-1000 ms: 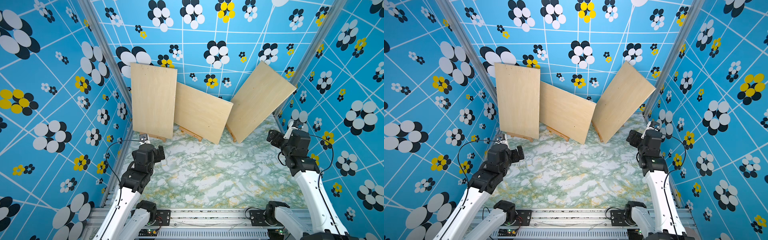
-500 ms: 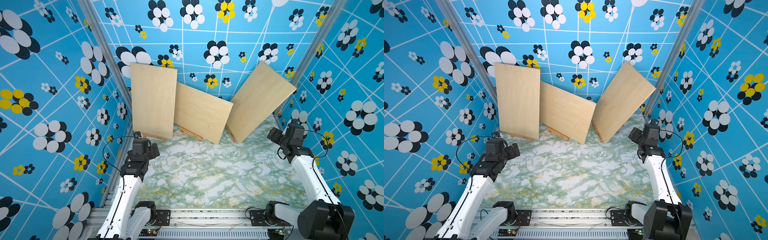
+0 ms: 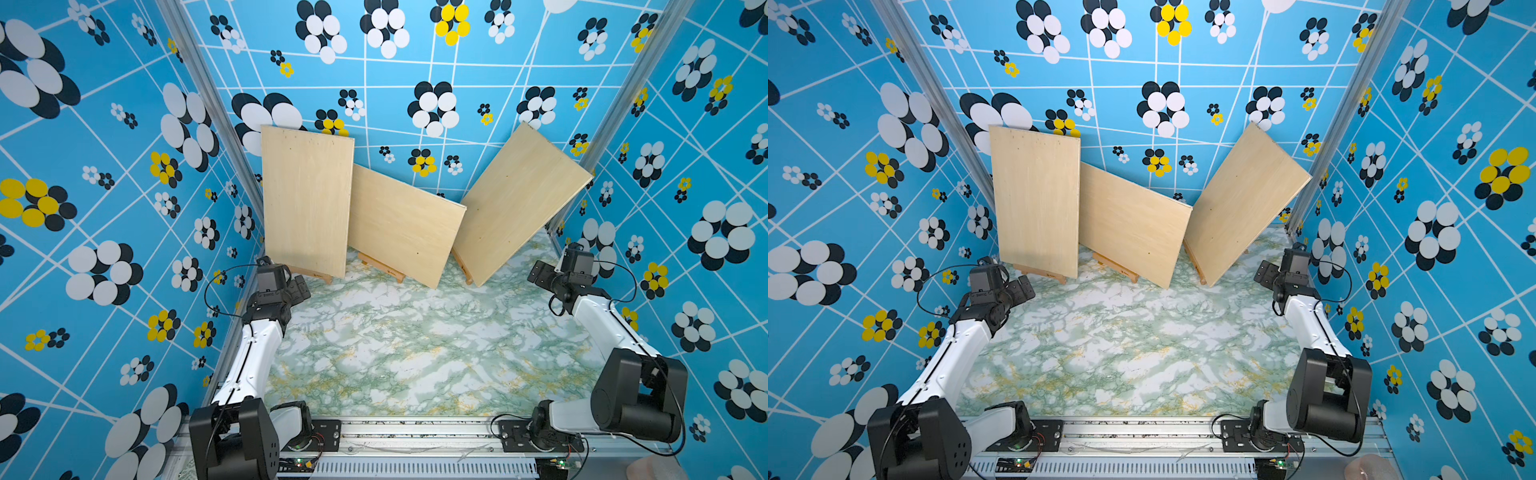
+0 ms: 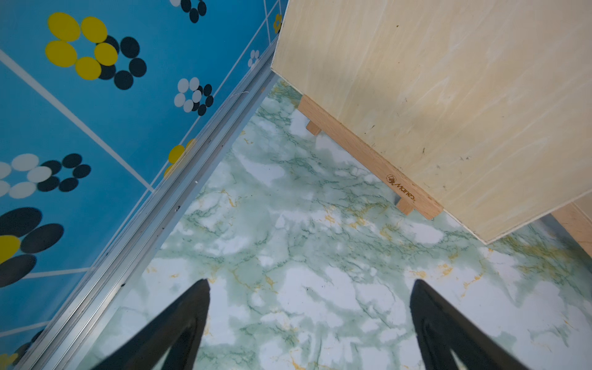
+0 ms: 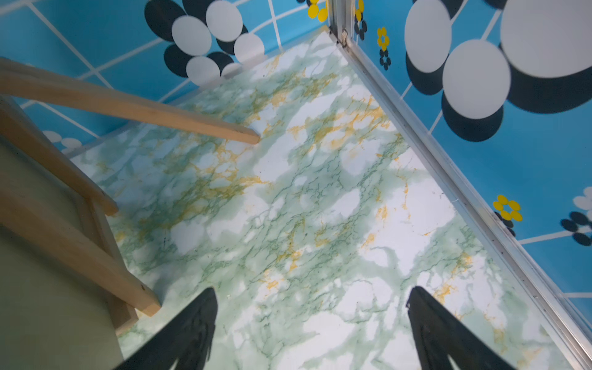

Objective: Assemble the easel
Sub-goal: Reset both arms

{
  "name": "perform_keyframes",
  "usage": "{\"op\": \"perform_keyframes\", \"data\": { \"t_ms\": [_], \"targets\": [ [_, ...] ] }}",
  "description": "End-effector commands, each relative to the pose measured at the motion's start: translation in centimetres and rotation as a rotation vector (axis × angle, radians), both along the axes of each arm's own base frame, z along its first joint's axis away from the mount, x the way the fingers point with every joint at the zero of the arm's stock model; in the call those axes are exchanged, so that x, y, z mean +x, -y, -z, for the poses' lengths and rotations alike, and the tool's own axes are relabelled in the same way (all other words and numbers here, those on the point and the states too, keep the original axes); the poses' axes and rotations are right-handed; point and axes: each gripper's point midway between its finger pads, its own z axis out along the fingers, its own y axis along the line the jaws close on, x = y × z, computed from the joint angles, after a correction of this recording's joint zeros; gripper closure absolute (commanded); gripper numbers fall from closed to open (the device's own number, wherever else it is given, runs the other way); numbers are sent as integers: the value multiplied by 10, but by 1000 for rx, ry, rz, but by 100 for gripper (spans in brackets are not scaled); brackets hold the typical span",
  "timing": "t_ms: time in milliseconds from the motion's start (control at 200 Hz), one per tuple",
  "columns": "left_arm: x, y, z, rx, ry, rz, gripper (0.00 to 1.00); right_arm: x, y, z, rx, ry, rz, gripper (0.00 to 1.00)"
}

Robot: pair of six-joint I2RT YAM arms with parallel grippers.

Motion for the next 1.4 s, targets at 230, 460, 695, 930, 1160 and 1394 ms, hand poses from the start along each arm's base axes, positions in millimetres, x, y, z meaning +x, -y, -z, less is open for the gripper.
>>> {"op": "perform_keyframes", "data": {
  "t_ms": [230, 460, 695, 930, 1160, 1394],
  "targets": [
    [25, -3, 35, -21, -10, 21, 1, 12, -10, 54, -8, 15, -112, 5],
    [32, -5, 46, 15, 29, 39, 1, 12, -9, 70, -36, 16, -124, 5],
    [39, -5, 58, 30, 50, 58, 1, 13, -10, 74, -34, 2, -133, 5],
    [42, -2, 64, 27, 93, 77, 1, 9, -11, 70, -21, 40, -112, 5],
    [48, 9, 62, 41, 151, 152, 1, 4, -13, 65, -34, 87, -104, 5],
    [49, 29, 61, 76, 168, 227, 1, 0, -17, 59, -45, 130, -108, 5]
  ]
}}
